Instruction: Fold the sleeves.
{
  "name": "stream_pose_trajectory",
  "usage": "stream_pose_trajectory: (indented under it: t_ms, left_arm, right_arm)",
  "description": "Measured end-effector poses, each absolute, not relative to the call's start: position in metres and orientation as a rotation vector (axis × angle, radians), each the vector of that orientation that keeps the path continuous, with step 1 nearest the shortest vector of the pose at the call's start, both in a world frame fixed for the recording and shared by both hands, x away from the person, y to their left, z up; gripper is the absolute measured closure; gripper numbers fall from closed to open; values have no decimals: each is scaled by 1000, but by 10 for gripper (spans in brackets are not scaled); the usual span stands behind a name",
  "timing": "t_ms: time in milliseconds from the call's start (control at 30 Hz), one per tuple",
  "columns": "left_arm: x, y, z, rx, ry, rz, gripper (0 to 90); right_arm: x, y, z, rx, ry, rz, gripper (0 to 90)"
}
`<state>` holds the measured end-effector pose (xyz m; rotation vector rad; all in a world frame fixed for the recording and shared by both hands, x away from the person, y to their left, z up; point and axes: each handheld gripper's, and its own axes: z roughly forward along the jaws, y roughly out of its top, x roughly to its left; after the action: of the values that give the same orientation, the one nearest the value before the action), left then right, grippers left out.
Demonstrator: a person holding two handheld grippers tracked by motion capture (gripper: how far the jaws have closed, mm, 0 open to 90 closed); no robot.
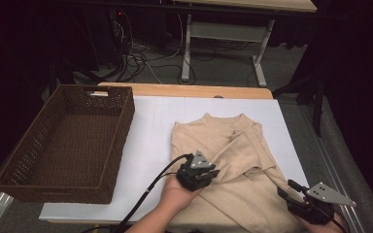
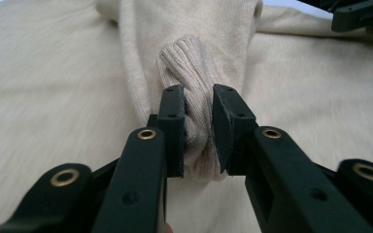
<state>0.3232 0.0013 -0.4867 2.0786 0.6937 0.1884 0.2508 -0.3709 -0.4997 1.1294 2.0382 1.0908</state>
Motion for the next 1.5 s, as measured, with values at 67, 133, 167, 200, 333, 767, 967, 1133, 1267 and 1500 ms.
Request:
stream_pose_trajectory:
  t_ms: [67, 133, 167, 200, 333, 767, 967, 1133, 1267, 1500]
  left_arm:
    - [313, 27, -490, 2054, 732, 197, 715]
    - [306, 42, -492, 2052, 744, 208, 711]
    - [302, 50, -493, 2045, 753, 209, 711]
    - [299, 57, -494, 2040, 763, 203, 711]
    - [283, 76, -499, 2048, 796, 210, 617]
    - [272, 72, -467, 1989, 759, 432, 231]
    - [270, 50, -478, 2140, 578, 387, 470]
    - [284, 36, -505, 2306, 640, 375, 249]
    - [287, 35, -514, 2332, 637, 387, 486]
    - [277, 45, -506, 2241, 671, 302, 734]
  right_arm:
    - [251, -370, -500, 1130, 2040, 1090, 503]
    - [251, -368, -500, 1130, 2045, 1087, 503]
    - [251, -367, -501, 1129, 2047, 1084, 503]
    - [251, -366, -501, 1128, 2048, 1082, 503]
    - [251, -364, -500, 1130, 2047, 1077, 503]
    - [252, -362, -499, 1125, 2044, 1068, 502]
    - [253, -361, -501, 1125, 2053, 1067, 501]
    - [252, -360, -500, 1113, 2059, 1068, 501]
    - [254, -359, -503, 1120, 2069, 1064, 501]
    - [256, -360, -502, 1136, 2055, 1056, 516]
